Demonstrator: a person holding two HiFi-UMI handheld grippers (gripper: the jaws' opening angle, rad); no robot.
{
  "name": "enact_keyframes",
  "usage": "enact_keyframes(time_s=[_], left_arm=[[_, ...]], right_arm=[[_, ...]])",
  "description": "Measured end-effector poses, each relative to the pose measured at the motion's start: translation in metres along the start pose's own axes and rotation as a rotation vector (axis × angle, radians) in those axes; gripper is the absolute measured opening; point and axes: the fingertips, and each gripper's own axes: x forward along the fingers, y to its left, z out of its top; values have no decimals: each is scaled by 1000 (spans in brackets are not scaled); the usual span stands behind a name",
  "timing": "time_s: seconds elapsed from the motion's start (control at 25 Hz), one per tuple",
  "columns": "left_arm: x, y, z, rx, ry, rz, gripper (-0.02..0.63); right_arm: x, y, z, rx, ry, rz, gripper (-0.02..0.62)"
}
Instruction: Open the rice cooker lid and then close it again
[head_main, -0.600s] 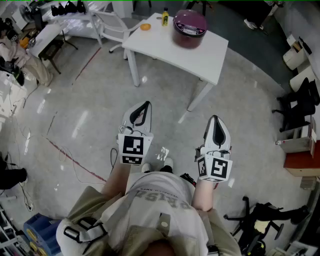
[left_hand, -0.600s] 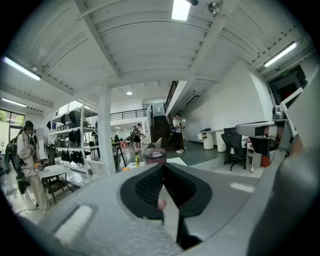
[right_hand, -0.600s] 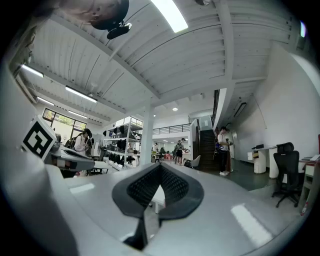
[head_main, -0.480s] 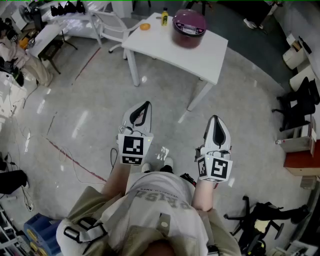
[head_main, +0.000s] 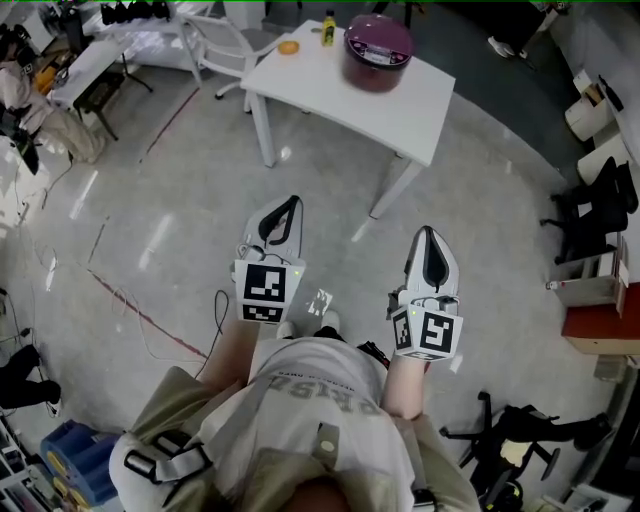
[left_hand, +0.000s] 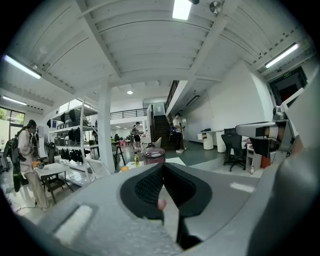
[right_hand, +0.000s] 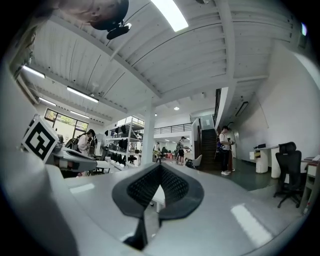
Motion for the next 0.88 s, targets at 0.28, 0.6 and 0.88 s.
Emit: enact_keyframes(time_s=[0.28,0.6,0.88], left_arm=[[6,6,9,-15,-30,44,11],[24,-5,16,-30,-47,34,279],[45,-25,12,-33,-6,66,279]], right_arm=[[9,-11,0,182,-36,83,2],[17,-32,1,216,-45,122,272],[24,-58,-3,249,-34,172,272]])
